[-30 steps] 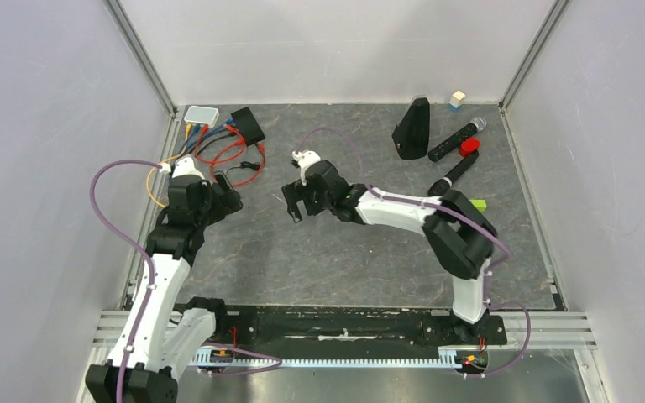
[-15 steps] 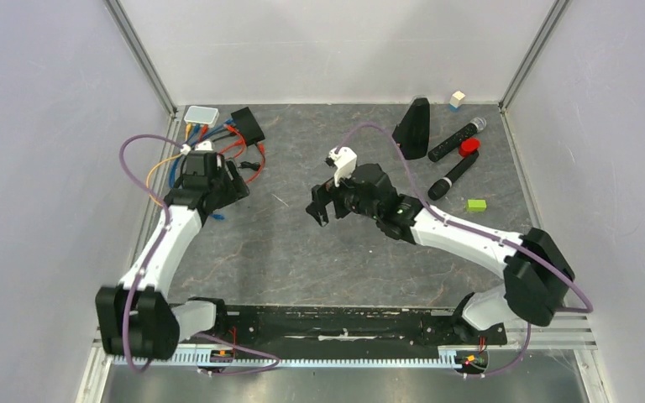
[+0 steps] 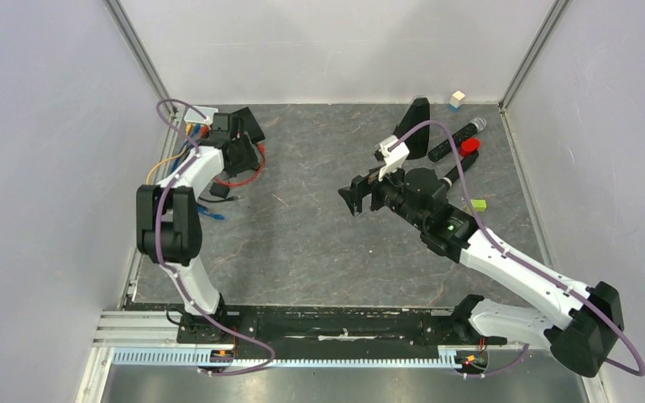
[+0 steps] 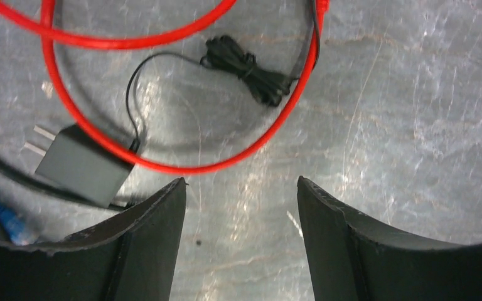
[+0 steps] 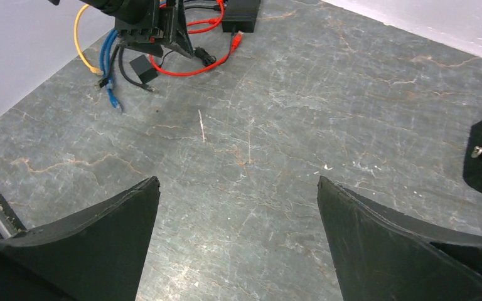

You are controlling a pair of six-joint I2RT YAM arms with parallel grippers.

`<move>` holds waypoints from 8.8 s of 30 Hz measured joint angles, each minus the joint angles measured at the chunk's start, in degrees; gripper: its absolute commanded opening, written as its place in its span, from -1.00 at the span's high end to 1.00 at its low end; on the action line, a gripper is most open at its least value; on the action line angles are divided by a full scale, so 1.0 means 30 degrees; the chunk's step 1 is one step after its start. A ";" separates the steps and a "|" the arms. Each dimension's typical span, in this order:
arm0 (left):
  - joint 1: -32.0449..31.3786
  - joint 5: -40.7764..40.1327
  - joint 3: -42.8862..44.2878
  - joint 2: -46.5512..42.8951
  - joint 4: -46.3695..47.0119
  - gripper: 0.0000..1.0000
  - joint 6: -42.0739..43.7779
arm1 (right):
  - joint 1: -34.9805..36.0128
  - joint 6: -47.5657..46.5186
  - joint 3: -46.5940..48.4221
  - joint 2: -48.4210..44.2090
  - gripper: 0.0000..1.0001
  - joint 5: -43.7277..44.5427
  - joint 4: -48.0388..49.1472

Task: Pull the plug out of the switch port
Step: Move the switch port to the center of the board.

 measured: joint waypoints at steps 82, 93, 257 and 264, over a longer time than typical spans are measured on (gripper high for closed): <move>0.1180 -0.1727 0.2412 0.3432 -0.2288 -0.58 0.3155 | -0.3526 -0.0277 -0.0321 0.4510 -0.96 -0.0809 -0.2426; 0.1435 -0.3249 0.2178 0.3038 -0.2375 -0.55 0.2987 | -0.3687 -0.0277 -0.0022 0.5056 -0.96 -0.1326 -0.2433; -0.6127 0.9158 -0.9122 -0.2637 0.6455 -0.37 -0.0262 | -0.5974 0.6426 -0.3687 0.7329 -0.96 -0.5901 0.3082; -0.8670 0.8298 -0.9224 -0.2463 0.7992 -0.53 -0.2820 | -0.5974 0.6258 -0.3701 0.7329 -0.96 -0.5348 0.2805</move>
